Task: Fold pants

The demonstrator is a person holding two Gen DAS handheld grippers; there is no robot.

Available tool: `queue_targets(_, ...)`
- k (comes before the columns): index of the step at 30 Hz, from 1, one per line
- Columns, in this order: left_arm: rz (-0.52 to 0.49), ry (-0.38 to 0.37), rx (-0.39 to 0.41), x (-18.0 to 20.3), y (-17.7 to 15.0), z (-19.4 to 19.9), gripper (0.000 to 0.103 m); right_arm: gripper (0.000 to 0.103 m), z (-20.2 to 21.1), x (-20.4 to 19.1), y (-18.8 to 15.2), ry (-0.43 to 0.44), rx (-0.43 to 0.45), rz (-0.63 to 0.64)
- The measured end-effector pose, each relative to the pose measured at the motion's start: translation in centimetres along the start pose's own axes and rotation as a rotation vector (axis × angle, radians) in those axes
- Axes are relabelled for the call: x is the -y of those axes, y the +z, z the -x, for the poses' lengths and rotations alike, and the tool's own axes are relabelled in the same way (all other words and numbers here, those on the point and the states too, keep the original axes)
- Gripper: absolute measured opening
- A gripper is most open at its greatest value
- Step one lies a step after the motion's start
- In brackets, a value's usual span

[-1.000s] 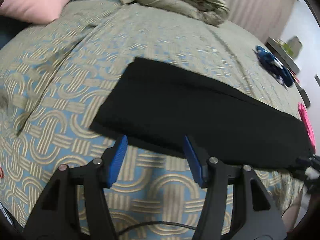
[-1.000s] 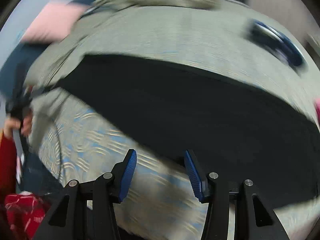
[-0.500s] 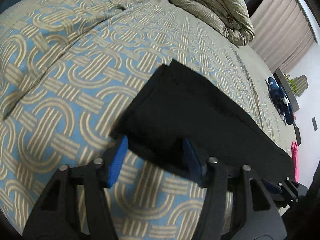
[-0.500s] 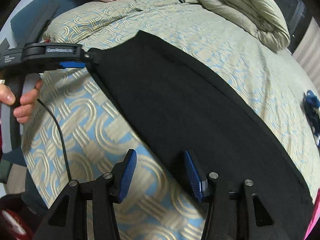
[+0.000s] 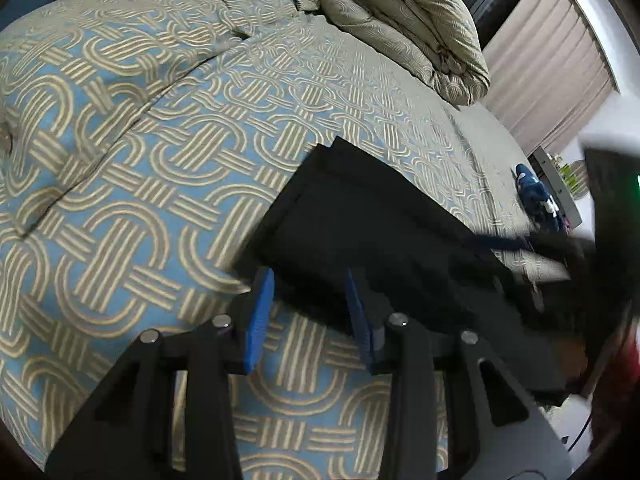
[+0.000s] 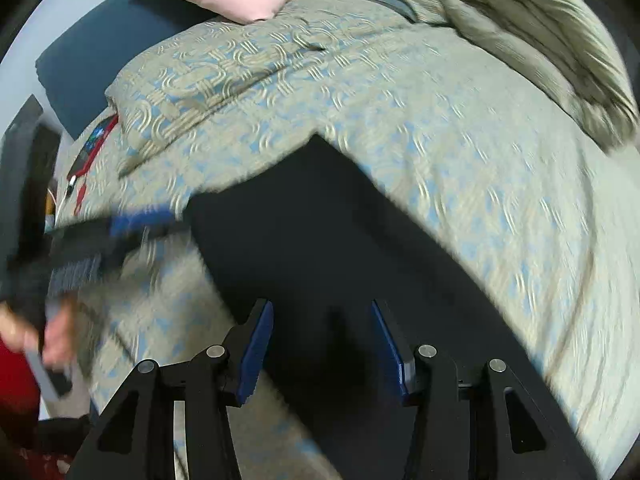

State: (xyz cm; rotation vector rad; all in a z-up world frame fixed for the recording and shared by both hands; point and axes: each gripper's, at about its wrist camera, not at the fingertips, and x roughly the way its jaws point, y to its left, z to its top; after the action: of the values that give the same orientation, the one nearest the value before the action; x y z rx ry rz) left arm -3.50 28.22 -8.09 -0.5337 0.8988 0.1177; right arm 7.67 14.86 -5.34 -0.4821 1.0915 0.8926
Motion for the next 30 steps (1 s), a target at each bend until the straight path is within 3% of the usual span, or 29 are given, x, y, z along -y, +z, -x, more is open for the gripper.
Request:
queue_targets(3,0.019,-0.007,-0.01,-0.2,0.6,-1.0,0.038,0.05,-2.8,0.3,4.0,0.065,-0.016,0.025)
queue_targets(6,0.077,-0.027,-0.026,-1.3,1.2,-1.7,0.029,0.05,-5.6,0.3,7.3,0.054,-0.037,0.051)
queue_targets(8,0.092,-0.032,-0.033,-1.7,1.2,-1.8,0.029,0.051,-7.0,0.5,8.7,0.068,-0.045,0.044)
queue_targets(15,0.095,-0.024,-0.036,-1.9,0.9,-1.8,0.03,0.049,-10.2,0.8,10.3,0.102,-0.106,0.075)
queue_targets(16,0.093,-0.022,-0.029,-1.8,1.0,-1.9,0.029,0.032,-10.5,0.7,10.2,0.103,-0.113,0.082)
queue_targets(17,0.09,-0.014,-0.023,-1.7,1.1,-2.1,0.007,0.018,-10.7,0.6,10.1,0.112,-0.114,0.08)
queue_targets(18,0.087,-0.002,-0.019,-1.7,1.2,-2.1,0.004,0.012,-10.6,0.7,10.1,0.108,-0.103,0.063)
queue_targets(24,0.065,-0.018,0.11,-0.2,1.5,1.9,0.001,0.01,-8.3,-0.6,10.0,0.097,-0.018,0.114)
queue_targets(26,0.037,0.045,0.157,0.2,1.7,2.9,0.0,0.009,-8.3,-0.7,10.4,0.082,-0.003,0.127)
queue_targets(28,0.014,0.096,0.157,-0.2,1.9,2.7,0.0,0.006,-8.6,-0.6,10.8,0.109,0.009,0.102)
queue_targets(30,0.055,0.082,0.104,-1.5,1.8,2.0,0.0,0.005,-9.3,-1.0,11.4,0.136,0.003,0.088)
